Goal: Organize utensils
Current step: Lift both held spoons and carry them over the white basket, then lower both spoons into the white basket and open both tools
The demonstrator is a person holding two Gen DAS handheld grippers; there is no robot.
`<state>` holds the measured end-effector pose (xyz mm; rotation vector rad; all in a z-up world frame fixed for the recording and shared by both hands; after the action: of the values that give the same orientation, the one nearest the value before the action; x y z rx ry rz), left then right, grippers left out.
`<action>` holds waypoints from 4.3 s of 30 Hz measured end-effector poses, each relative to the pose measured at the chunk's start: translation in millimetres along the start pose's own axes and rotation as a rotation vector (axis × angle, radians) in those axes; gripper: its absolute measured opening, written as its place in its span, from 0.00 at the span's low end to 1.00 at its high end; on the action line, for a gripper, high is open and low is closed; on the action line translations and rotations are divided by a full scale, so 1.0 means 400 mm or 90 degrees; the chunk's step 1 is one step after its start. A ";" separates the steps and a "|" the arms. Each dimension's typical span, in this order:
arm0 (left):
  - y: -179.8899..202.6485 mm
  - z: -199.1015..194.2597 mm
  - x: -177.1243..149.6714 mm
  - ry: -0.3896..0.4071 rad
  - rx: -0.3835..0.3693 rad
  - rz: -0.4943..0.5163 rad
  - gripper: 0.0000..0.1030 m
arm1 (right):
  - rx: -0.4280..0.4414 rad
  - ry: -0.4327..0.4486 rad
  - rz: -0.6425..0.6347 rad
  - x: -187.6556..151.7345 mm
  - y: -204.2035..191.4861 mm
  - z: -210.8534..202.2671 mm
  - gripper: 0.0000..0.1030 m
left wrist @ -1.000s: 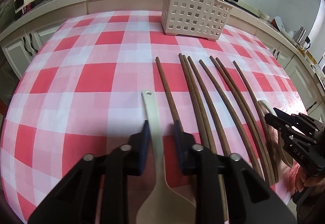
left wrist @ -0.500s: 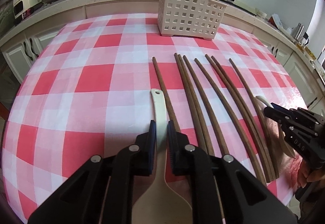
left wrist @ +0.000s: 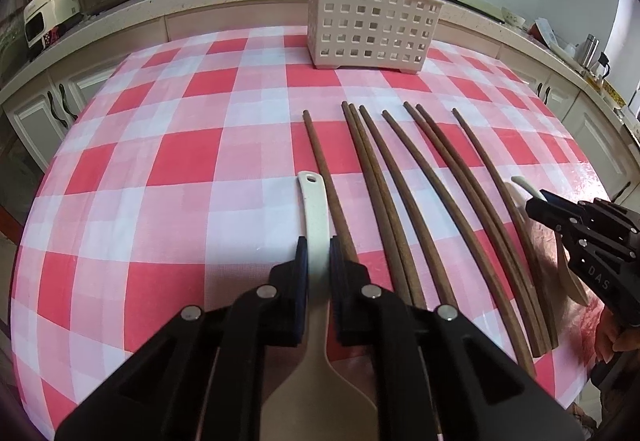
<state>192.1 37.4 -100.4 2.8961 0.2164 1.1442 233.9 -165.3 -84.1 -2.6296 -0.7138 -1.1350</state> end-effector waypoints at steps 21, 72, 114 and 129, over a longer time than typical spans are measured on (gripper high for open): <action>0.026 -0.195 0.106 0.180 -0.010 0.012 0.04 | 0.014 0.152 -0.004 0.115 -0.035 -0.127 0.08; 0.061 -0.205 0.605 0.375 -0.030 0.052 0.04 | 0.046 0.317 0.049 0.560 0.069 -0.041 0.07; 0.009 0.114 0.675 0.374 -0.028 0.022 0.26 | 0.053 0.287 0.055 0.648 0.088 0.186 0.12; -0.035 0.016 0.578 0.382 -0.011 -0.004 0.65 | 0.078 0.326 0.057 0.646 0.063 0.079 0.37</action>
<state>361.5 82.8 50.9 2.4455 0.2158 1.9653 419.1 -84.4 81.5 -2.1085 -0.5317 -1.5865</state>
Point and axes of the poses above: each gripper's, at about its wrist camera, not at the fingertips, and z roughly the way its jaws point, y to its right, x to its top, the point moved 1 cm from there along z, roughly the way its jaws point, and after that the axes turned 5 degrees about y, right-handed, at the moved point
